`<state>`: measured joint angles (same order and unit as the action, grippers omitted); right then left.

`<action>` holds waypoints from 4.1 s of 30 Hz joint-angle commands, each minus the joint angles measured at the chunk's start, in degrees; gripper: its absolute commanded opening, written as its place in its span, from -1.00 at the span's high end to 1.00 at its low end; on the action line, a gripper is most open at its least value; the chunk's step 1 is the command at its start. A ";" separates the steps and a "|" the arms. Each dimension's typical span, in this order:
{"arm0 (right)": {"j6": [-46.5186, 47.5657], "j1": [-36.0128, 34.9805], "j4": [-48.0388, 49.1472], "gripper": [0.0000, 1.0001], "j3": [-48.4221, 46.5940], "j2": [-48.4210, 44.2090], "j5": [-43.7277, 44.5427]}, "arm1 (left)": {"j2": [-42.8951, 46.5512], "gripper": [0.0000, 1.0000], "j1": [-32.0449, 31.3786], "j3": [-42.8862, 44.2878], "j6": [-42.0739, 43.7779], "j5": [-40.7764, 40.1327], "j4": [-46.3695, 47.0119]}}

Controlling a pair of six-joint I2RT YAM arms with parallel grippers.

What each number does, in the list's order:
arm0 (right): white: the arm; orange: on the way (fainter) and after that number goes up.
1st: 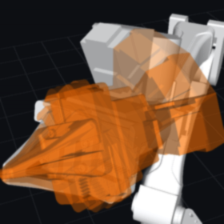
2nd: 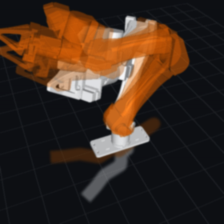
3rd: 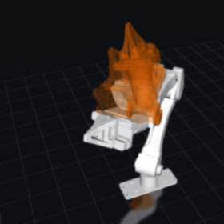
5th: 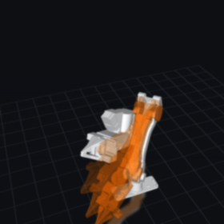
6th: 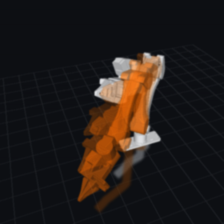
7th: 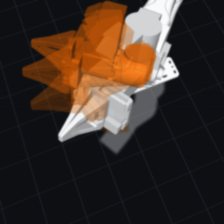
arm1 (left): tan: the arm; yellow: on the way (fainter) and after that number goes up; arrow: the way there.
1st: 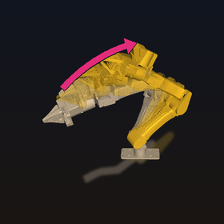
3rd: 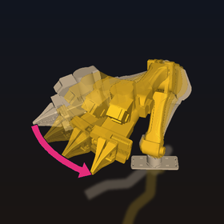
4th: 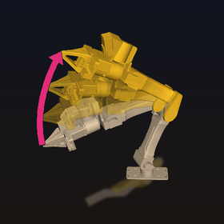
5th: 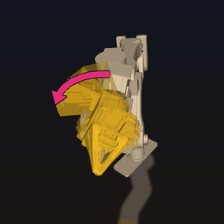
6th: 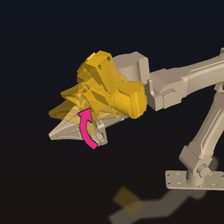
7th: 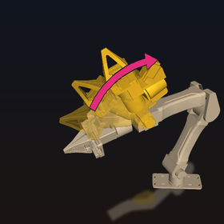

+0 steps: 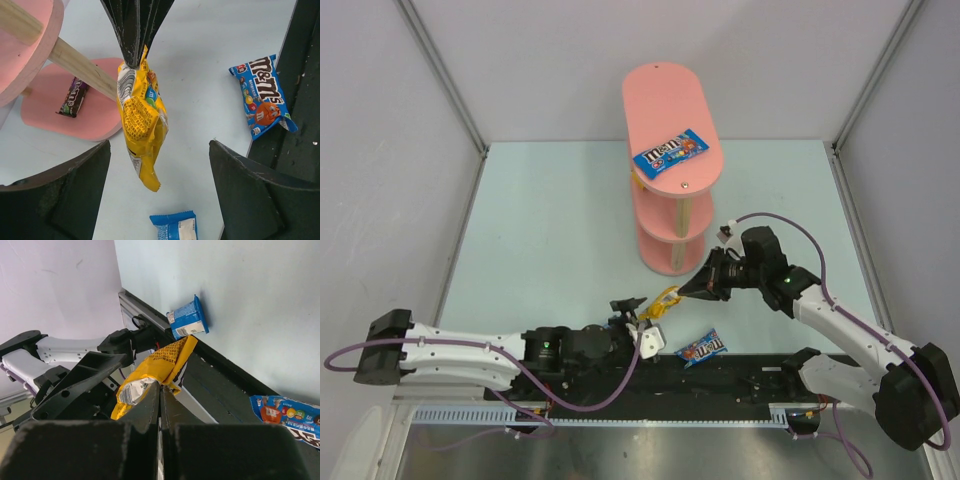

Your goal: Place and organize the candy bags onto the shelf

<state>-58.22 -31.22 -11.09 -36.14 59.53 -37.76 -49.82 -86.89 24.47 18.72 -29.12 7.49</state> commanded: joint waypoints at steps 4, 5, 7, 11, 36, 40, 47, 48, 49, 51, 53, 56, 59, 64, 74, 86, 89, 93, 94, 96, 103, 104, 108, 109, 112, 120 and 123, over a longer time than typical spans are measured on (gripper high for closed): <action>-1.55 -2.70 2.65 1.00 -2.79 0.85 -1.79 | -1.33 -0.72 -0.47 2.86 2.46 -1.64 4.90; -1.98 -3.57 3.61 1.00 -2.80 1.20 -1.71 | -1.94 -0.72 -0.47 3.13 2.64 -1.64 5.25; -2.43 -4.28 4.23 1.00 -2.80 1.64 -1.79 | -2.82 -0.72 -0.47 3.65 2.72 -1.55 5.43; -2.87 -5.69 5.38 1.00 -2.71 2.52 -2.14 | -3.97 -0.72 -0.56 4.18 3.07 -1.29 6.22; -4.63 -5.16 8.10 1.00 -2.71 3.14 -5.31 | -2.12 -0.03 -0.73 4.18 2.02 -1.99 4.73; -4.28 -5.25 8.10 1.00 -2.71 3.58 -5.40 | -2.38 0.24 -0.73 4.54 0.88 -2.34 4.03; -4.27 -5.43 8.36 1.00 -2.36 3.58 -5.31 | -2.30 0.49 -0.73 4.54 -0.44 -1.99 3.33; -4.36 -5.34 8.45 1.00 -2.27 3.49 -5.40 | -2.30 0.54 -0.73 4.54 -0.44 -1.90 3.32; -4.36 -5.34 8.63 1.00 -2.09 3.49 -5.40 | -2.30 0.65 -0.73 4.62 -0.53 -1.90 3.24; -4.54 -5.34 8.63 1.00 -1.92 3.40 -5.40 | -2.30 0.67 -0.73 4.62 -0.44 -1.99 3.24; -4.62 -5.25 8.81 1.00 -1.74 3.40 -5.40 | -2.21 0.66 -0.73 4.54 -0.44 -1.99 3.15; -4.63 -4.90 8.98 0.82 -1.48 3.31 -5.31 | -2.12 0.66 -0.65 4.54 -0.79 -2.08 2.89; -3.23 -3.24 7.85 -0.23 -1.04 1.48 -3.56 | -1.77 0.66 -0.73 4.36 -1.93 -2.43 2.71; 2.13 -1.74 4.59 -0.51 -0.86 -2.22 1.19 | 1.56 0.68 -0.73 1.47 -7.99 -2.69 6.92; 10.93 -1.65 9.23 -0.58 2.65 -11.80 6.20 | 10.10 0.73 2.42 -12.07 -37.83 1.16 29.16; 14.80 -2.97 16.01 -0.60 7.14 -16.02 3.83 | -2.09 0.67 15.87 -19.81 -68.19 24.71 58.85; 14.54 -3.32 17.59 -0.60 7.40 -14.97 1.90 | -9.64 0.71 17.81 -20.77 -72.15 30.69 70.79; 14.27 -4.63 18.82 -0.60 7.58 -14.44 0.32 | -22.05 0.78 19.13 -20.60 -77.59 35.97 91.34; 14.27 -5.07 18.91 -0.59 7.58 -14.61 0.40 | -23.90 0.84 19.74 -19.64 -79.43 38.07 91.39; 13.92 -5.34 19.35 -0.59 7.58 -14.88 0.14 | -27.24 0.80 19.74 -16.92 -78.58 39.93 91.39; 15.84 -5.52 14.71 -0.57 7.58 -18.04 1.10 | -25.07 0.70 22.11 -14.80 -76.81 40.81 91.39; 16.20 -5.52 14.26 -0.58 7.58 -18.22 1.28 | -24.45 0.70 22.73 -15.15 -76.82 40.64 91.39; 15.50 -5.60 16.35 -0.58 8.10 -17.78 0.58 | -21.55 0.70 26.07 -15.33 -78.04 41.95 91.39; 14.81 -5.60 16.97 -0.58 8.36 -17.61 -0.03 | -20.59 0.70 27.20 -15.33 -78.13 42.04 91.39; 14.19 -5.87 18.47 -0.58 8.63 -17.08 -0.47 | -19.26 0.69 28.79 -15.33 -78.57 42.13 91.39; 10.67 -6.48 23.91 -0.56 9.77 -15.94 -0.56 | -18.47 0.69 29.15 -13.13 -78.22 41.87 91.39; 9.18 -6.83 25.41 -0.49 10.12 -15.50 -0.47 | -18.38 0.69 29.15 -12.34 -77.96 41.78 91.39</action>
<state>-46.54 -37.45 8.67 -26.39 43.64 -37.56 -69.21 -58.08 9.28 -58.54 12.36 72.58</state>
